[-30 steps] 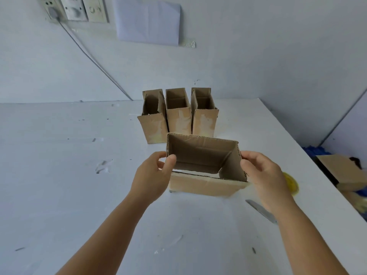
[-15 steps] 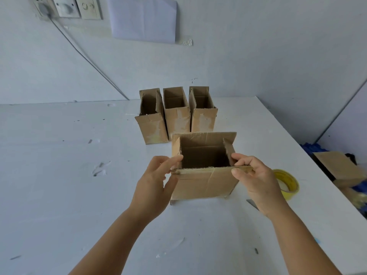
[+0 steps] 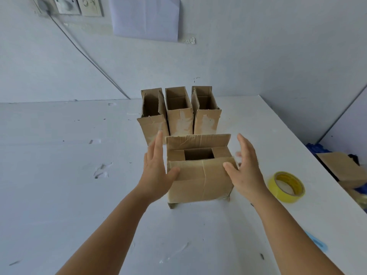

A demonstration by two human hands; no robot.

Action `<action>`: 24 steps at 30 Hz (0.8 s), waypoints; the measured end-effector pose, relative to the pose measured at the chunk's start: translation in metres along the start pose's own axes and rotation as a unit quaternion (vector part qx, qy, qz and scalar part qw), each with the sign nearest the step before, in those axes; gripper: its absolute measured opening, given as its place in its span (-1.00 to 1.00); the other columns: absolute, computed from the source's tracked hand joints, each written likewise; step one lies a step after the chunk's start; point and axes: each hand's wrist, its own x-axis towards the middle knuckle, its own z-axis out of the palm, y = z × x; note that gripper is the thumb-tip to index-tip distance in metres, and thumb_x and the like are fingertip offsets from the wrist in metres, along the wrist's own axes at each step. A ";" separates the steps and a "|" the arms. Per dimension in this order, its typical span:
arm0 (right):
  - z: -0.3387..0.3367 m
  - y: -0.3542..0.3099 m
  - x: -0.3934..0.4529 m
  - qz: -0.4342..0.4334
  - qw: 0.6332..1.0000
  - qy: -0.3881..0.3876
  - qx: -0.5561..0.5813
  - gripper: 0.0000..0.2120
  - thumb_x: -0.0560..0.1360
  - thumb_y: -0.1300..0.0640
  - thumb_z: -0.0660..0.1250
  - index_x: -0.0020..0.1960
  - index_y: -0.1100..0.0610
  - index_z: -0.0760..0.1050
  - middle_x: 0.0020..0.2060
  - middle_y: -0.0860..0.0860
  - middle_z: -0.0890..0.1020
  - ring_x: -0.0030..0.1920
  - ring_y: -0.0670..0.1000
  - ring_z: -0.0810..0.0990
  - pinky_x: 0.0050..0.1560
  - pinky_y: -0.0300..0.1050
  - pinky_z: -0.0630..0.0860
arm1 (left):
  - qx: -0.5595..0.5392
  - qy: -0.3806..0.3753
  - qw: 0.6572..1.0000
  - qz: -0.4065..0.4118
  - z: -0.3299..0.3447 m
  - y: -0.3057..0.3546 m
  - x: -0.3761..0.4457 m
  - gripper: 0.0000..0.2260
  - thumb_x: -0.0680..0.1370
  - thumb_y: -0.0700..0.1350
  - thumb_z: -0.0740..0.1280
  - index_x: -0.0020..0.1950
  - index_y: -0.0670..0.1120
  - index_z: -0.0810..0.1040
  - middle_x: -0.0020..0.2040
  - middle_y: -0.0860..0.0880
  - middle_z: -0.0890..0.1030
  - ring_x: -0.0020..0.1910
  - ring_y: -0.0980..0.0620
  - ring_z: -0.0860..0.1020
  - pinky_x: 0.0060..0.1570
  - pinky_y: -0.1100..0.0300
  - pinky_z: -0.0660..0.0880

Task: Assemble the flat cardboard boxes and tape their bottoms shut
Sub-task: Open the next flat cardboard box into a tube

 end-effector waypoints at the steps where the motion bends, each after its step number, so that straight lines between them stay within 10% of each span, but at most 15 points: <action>1: 0.000 0.000 0.003 -0.013 0.999 -0.012 -0.037 -0.26 0.52 0.21 0.30 0.53 -0.02 -0.04 0.51 -0.04 0.09 0.43 0.05 0.18 0.40 -0.01 0.23 | -0.001 -0.025 1.000 0.000 -0.002 0.000 0.004 -0.14 0.51 -0.16 0.37 0.54 0.09 -0.21 0.53 0.10 0.00 0.49 -0.01 0.10 0.43 0.01 0.15; 5: 0.000 0.003 0.014 -0.051 0.992 -0.079 -0.087 -0.29 0.54 0.23 0.25 0.54 0.02 -0.08 0.46 0.00 0.22 0.44 0.08 0.15 0.42 -0.07 0.12 | 0.015 -0.063 0.998 0.012 -0.012 -0.002 0.012 -0.26 0.50 -0.13 0.36 0.53 0.13 -0.02 0.31 0.11 0.29 0.33 0.02 0.19 0.38 0.05 0.14; 9: 0.007 0.013 0.010 -0.092 0.984 -0.083 -0.130 -0.62 0.58 0.23 0.14 0.39 0.09 0.37 0.33 -0.03 0.40 0.36 0.06 0.29 0.32 -0.27 0.14 | 0.151 -0.064 0.984 0.073 -0.010 -0.007 0.005 -0.58 0.53 0.18 0.11 0.36 0.14 0.42 0.21 0.11 0.34 0.30 0.01 0.21 0.37 0.09 0.11; 15: 0.017 0.015 0.002 -0.079 0.991 -0.080 -0.078 -0.63 0.62 0.20 0.04 0.40 0.10 0.35 0.43 -0.07 0.27 0.42 -0.06 0.26 0.32 -0.27 0.22 | 0.312 -0.145 0.930 0.132 -0.002 0.006 0.009 -0.25 0.35 0.44 0.17 0.35 -0.02 0.24 0.51 -0.02 0.10 0.53 -0.06 -0.12 0.48 -0.04 -0.10; 19: 0.016 0.010 -0.002 -0.056 0.994 -0.071 -0.066 -0.62 0.63 0.18 0.01 0.42 0.07 0.32 0.47 -0.05 0.18 0.45 -0.11 0.19 0.27 -0.37 0.13 | 0.369 -0.147 0.904 0.159 0.012 0.024 0.021 -0.28 0.33 0.37 0.30 0.29 -0.06 0.20 0.29 -0.05 0.29 0.34 -0.09 0.25 0.36 0.04 0.12; 24: 0.001 0.014 -0.005 -0.049 0.995 -0.036 -0.075 -0.63 0.63 0.20 0.02 0.41 0.11 0.34 0.46 -0.04 0.24 0.44 -0.10 0.21 0.26 -0.44 0.09 | 0.420 -0.163 0.873 0.186 0.027 0.036 0.023 -0.19 0.43 0.41 0.15 0.52 0.07 -0.09 0.43 -0.16 0.17 0.35 -0.17 0.21 0.34 -0.02 0.12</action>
